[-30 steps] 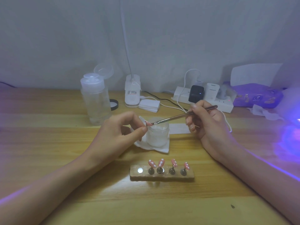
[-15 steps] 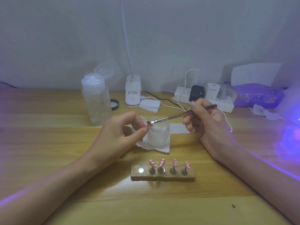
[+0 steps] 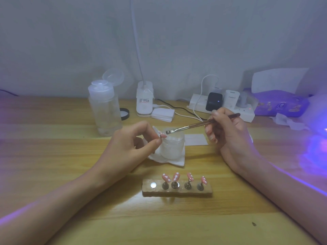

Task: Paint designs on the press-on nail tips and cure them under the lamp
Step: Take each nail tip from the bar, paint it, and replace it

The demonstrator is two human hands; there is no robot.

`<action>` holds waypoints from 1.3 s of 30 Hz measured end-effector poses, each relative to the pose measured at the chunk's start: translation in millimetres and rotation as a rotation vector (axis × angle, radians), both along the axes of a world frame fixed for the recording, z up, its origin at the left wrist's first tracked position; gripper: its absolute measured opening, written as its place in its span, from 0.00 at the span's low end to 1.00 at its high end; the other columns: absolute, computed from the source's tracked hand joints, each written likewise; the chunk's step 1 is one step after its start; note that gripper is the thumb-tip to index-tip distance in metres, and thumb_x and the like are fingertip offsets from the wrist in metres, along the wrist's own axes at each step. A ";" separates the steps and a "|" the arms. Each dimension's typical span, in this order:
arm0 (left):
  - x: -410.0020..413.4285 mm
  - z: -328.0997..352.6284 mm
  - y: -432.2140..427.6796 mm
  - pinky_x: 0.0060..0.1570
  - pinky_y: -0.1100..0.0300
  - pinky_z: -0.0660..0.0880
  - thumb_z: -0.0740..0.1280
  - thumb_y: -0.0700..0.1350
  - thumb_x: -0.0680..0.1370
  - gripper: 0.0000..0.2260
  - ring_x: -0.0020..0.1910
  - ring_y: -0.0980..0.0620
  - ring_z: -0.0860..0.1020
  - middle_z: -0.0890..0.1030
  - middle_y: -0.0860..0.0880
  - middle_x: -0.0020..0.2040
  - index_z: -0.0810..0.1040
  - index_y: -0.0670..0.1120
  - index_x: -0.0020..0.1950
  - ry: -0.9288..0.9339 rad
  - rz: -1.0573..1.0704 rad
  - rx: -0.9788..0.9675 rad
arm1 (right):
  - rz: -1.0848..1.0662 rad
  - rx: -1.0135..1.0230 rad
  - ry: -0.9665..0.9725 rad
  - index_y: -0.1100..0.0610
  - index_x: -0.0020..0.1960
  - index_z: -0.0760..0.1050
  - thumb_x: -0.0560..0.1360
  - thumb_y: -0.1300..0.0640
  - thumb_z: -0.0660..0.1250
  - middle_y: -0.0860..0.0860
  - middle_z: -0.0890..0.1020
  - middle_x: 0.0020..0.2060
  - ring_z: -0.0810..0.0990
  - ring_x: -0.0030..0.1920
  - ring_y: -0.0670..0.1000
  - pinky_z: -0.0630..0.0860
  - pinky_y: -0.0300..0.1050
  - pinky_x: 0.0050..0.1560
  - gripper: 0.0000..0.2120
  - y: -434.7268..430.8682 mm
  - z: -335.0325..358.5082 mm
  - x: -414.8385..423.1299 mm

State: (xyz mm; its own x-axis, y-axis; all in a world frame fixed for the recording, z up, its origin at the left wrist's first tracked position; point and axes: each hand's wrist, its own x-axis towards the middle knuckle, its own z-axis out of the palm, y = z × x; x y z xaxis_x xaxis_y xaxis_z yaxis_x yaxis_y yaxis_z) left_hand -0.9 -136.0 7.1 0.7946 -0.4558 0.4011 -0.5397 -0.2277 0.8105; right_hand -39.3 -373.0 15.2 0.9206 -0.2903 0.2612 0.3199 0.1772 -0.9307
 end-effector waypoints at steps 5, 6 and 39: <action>-0.6 0.9 0.4 0.33 0.64 0.70 0.72 0.44 0.77 0.09 0.33 0.45 0.80 0.81 0.54 0.38 0.77 0.52 0.38 0.003 0.001 0.009 | 0.048 -0.048 0.003 0.56 0.38 0.69 0.78 0.54 0.66 0.54 0.80 0.28 0.74 0.25 0.47 0.66 0.35 0.22 0.12 2.1 0.7 -1.3; -0.8 1.0 0.6 0.33 0.64 0.70 0.72 0.44 0.77 0.09 0.34 0.44 0.81 0.81 0.54 0.38 0.77 0.52 0.38 0.005 0.000 0.006 | 0.021 -0.046 0.012 0.56 0.37 0.69 0.79 0.56 0.65 0.53 0.79 0.27 0.73 0.24 0.47 0.65 0.35 0.22 0.12 1.4 -0.1 -0.2; -3.6 0.9 1.1 0.28 0.71 0.65 0.72 0.42 0.77 0.10 0.25 0.59 0.69 0.83 0.55 0.41 0.76 0.52 0.39 -0.097 -0.006 0.026 | 0.092 0.007 0.009 0.56 0.39 0.71 0.78 0.53 0.66 0.52 0.78 0.27 0.73 0.26 0.47 0.67 0.35 0.24 0.11 3.0 0.7 -1.1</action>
